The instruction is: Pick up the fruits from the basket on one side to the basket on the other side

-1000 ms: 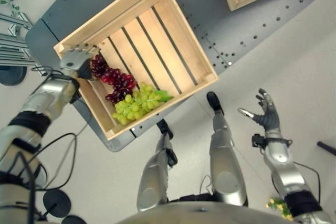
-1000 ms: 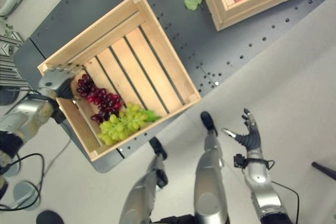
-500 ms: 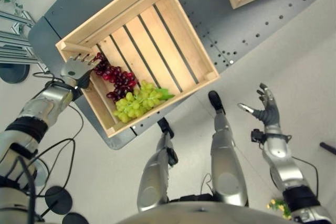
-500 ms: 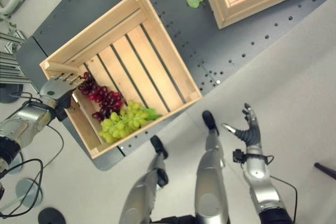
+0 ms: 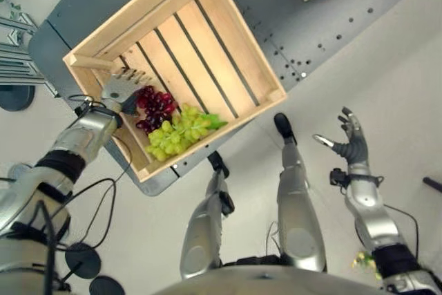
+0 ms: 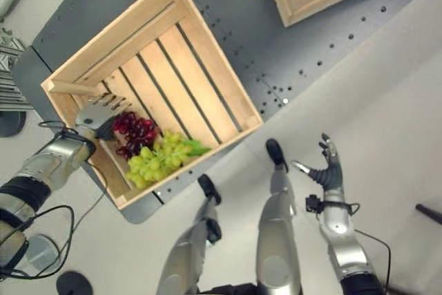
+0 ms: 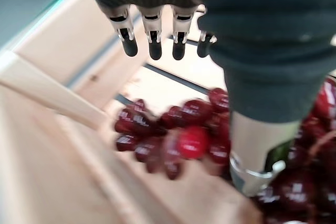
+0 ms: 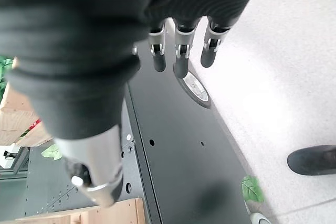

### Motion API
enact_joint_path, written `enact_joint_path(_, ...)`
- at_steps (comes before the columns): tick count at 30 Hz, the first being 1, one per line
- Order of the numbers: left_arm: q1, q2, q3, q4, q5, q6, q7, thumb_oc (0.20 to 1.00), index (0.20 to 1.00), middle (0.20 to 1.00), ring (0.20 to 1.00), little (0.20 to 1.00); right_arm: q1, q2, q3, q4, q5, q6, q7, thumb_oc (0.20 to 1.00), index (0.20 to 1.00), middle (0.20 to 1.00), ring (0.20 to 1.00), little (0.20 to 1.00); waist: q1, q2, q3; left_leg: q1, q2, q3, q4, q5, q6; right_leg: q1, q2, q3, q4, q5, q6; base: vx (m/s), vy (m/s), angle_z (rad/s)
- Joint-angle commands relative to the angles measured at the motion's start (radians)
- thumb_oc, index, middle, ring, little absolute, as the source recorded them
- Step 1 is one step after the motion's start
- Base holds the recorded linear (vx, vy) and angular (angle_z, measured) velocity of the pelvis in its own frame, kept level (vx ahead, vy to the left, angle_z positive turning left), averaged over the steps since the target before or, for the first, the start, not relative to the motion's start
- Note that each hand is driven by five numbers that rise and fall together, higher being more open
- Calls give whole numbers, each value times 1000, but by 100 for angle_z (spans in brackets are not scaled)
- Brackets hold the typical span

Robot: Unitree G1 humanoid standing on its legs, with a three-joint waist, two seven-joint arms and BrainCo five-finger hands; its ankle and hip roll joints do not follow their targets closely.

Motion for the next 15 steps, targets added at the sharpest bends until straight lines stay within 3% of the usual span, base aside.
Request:
enact_joint_path(1,-108,40,-25,119,65,36,17,1000,1000,1000,1000,1000,13,-55,-50,-92,-19,-56,-24,1000,1000,1000,1000,1000,-54,55,23,-32,12,-22,5,-5,-15,45,8,12,5,-104,60,3,23,-5)
enact_joint_path(15,-103,-27,-107,295,160,60,-11,1000,1000,1000,1000,1000,13,-65,-58,-160,-14,-62,-39,1000,1000,1000,1000,1000,-62,40,23,-71,5,13,9,-22,-9,-22,12,39,8,-101,69,13,24,-9)
